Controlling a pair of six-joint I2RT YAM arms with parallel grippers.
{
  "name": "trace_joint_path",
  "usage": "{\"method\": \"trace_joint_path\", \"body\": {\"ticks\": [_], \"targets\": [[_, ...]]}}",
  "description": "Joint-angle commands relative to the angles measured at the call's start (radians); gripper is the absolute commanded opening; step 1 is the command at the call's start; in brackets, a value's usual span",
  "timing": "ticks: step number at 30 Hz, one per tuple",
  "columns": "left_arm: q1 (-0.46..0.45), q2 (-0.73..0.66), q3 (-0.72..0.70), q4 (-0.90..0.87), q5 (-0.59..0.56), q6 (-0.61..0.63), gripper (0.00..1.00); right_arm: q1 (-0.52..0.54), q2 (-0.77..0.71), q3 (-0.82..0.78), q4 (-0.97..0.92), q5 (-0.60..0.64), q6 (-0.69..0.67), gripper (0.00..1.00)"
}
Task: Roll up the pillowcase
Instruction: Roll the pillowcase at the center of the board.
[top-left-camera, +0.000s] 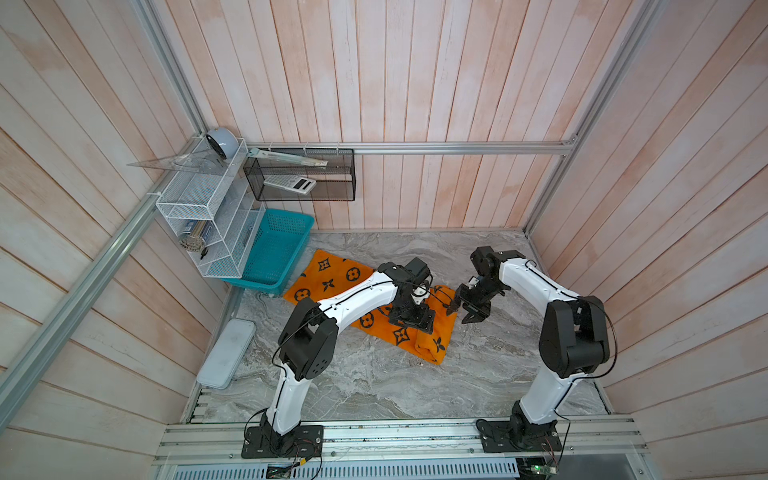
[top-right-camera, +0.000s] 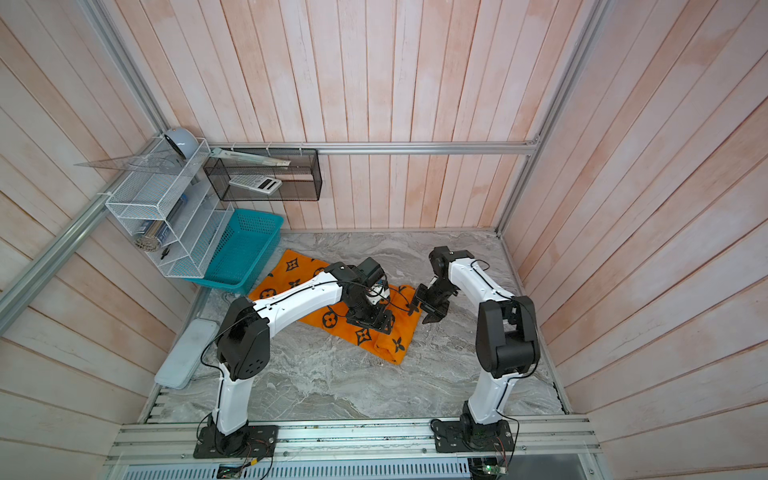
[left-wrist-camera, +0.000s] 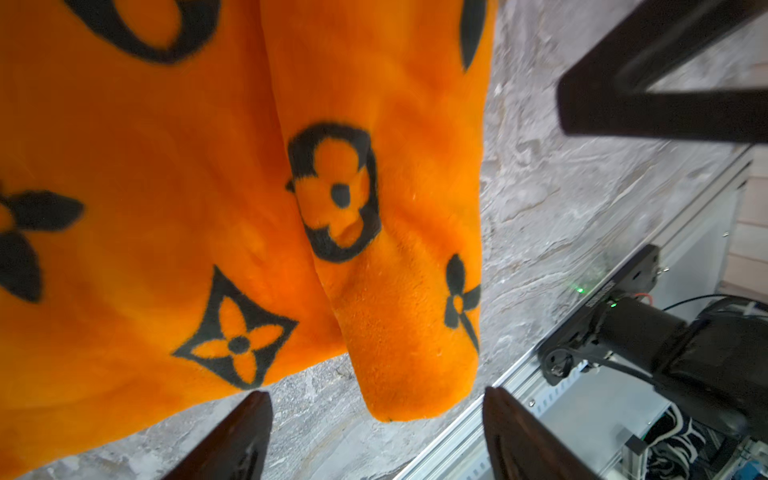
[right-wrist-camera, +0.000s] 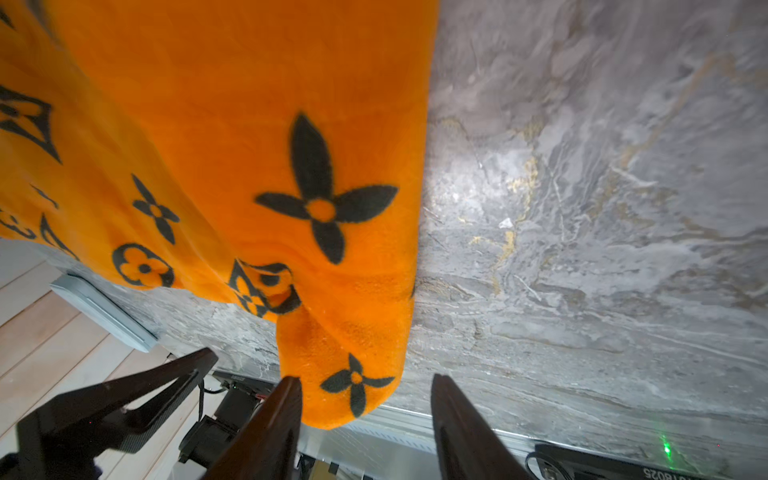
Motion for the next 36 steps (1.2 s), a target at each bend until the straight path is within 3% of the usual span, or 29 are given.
{"method": "trace_joint_path", "body": {"ticks": [1, 10, 18, 22, 26, 28, 36], "targets": [[0.008, 0.031, -0.038, -0.031, -0.064, 0.034, 0.84, 0.013, -0.034, -0.036, 0.078, -0.044, -0.008, 0.57], [0.01, 0.081, -0.152, 0.043, -0.155, 0.004, 0.81, 0.055, 0.016, -0.166, 0.207, -0.096, -0.058, 0.64], [0.02, 0.065, -0.214, 0.083, -0.134, -0.036, 0.81, 0.087, 0.082, -0.213, 0.389, -0.164, -0.074, 0.61], [0.041, 0.03, -0.211, 0.081, -0.123, -0.053, 0.85, 0.113, 0.105, -0.197, 0.401, -0.13, -0.095, 0.49], [0.094, -0.061, -0.233, 0.112, -0.086, -0.117, 0.94, 0.112, 0.115, -0.209, 0.406, -0.125, -0.084, 0.12], [0.134, -0.117, -0.247, 0.132, -0.088, -0.157, 0.98, 0.109, 0.1, -0.215, 0.367, -0.088, -0.067, 0.0], [0.272, -0.237, -0.297, 0.192, -0.112, -0.233, 1.0, -0.018, -0.02, -0.248, 0.043, 0.136, -0.055, 0.0]]}}
